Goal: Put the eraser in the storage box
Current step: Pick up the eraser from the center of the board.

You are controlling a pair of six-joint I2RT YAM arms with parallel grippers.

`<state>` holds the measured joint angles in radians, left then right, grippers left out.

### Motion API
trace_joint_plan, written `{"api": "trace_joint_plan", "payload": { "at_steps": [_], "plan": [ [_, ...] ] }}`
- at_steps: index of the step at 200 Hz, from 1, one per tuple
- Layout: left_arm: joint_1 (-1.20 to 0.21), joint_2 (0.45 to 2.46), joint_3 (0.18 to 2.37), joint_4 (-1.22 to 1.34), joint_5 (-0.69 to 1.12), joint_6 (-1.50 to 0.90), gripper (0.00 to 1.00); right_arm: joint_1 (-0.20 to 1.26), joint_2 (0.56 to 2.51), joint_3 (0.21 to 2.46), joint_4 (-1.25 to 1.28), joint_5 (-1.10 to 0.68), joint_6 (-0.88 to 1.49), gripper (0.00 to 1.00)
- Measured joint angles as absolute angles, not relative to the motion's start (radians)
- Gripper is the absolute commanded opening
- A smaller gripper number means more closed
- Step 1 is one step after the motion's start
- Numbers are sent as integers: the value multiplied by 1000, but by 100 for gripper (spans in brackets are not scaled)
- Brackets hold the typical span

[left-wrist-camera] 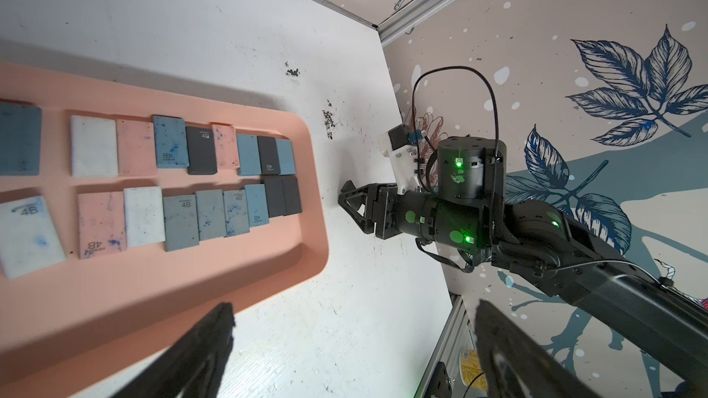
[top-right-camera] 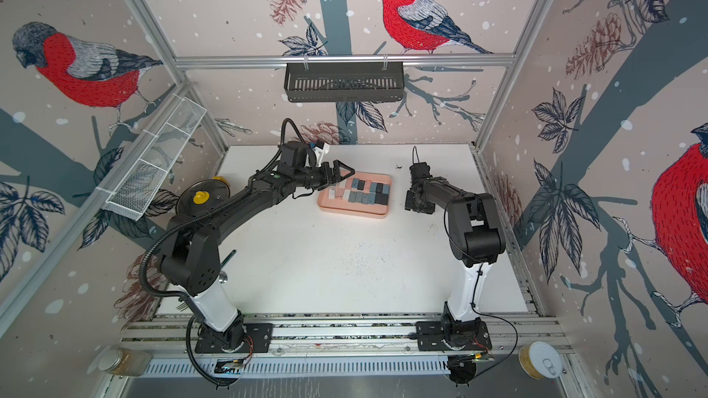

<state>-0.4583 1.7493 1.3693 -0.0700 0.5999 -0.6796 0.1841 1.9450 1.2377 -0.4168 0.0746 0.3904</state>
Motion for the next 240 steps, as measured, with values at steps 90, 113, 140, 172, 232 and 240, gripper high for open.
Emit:
{"api": "trace_joint_plan", "payload": {
  "at_steps": [90,113,140,172,232,240],
  "plan": [
    [-449,1755,1375,-86,598,-672,97,196,1963,1264,-419,103,387,22],
    [-443,1757,1375,-87,598,-672,97,193,1969,1276,-433,102,385,37],
    [-436,1757,1375,-88,598,-672,97,179,1984,1299,-435,110,378,50],
    [-433,1757,1375,-88,599,-672,97,170,2011,1332,-436,110,367,48],
    [-415,1757,1375,-88,599,-672,97,187,2018,1336,-392,107,364,8],
    [-413,1757,1375,-88,599,-672,97,193,2010,1336,-393,109,364,8]
  ]
}}
